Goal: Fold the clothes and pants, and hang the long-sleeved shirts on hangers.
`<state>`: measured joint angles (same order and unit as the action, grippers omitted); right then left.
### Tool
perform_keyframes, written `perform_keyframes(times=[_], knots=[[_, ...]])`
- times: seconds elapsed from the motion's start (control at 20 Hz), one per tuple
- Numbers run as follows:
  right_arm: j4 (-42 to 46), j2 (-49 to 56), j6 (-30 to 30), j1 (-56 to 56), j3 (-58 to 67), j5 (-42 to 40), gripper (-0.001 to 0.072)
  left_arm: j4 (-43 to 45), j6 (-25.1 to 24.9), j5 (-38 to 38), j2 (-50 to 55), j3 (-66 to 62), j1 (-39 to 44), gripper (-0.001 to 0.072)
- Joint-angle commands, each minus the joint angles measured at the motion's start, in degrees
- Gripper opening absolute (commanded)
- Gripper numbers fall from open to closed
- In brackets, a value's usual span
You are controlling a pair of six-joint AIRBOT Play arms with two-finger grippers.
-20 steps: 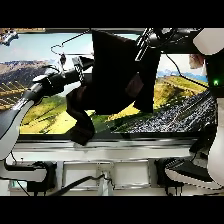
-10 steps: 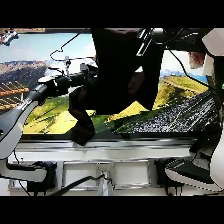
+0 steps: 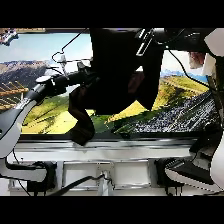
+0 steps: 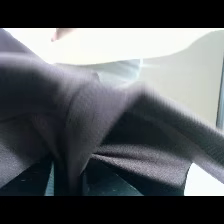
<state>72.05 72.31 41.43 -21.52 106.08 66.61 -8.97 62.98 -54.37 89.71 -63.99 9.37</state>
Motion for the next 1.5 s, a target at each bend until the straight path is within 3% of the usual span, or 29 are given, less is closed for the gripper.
perform_keyframes(times=[0.0,0.35,0.6,1.05,1.45], knots=[[-0.15,-0.42,-0.04,-0.02,0.04,-0.22,0.0031,0.0,0.02,0.37,0.0,0.02,-2.69,0.0126],[2.99,-0.5,1.53,-0.02,0.04,-1.07,0.0031,-0.02,0.02,-0.94,-0.07,0.02,-5.35,0.0117],[5.14,-0.5,4.46,0.04,0.04,-0.48,0.003,-0.04,-0.02,-0.66,-0.09,0.02,-7.39,0.0019],[13.05,-0.5,4.0,0.04,0.04,5.79,0.003,-1.33,-0.07,-1.38,-0.11,-0.04,-16.02,0.0019],[19.98,-0.5,2.8,0.04,0.04,9.75,0.0029,-1.46,-7.13,-2.36,-0.22,-0.87,-18.56,0.0018]])
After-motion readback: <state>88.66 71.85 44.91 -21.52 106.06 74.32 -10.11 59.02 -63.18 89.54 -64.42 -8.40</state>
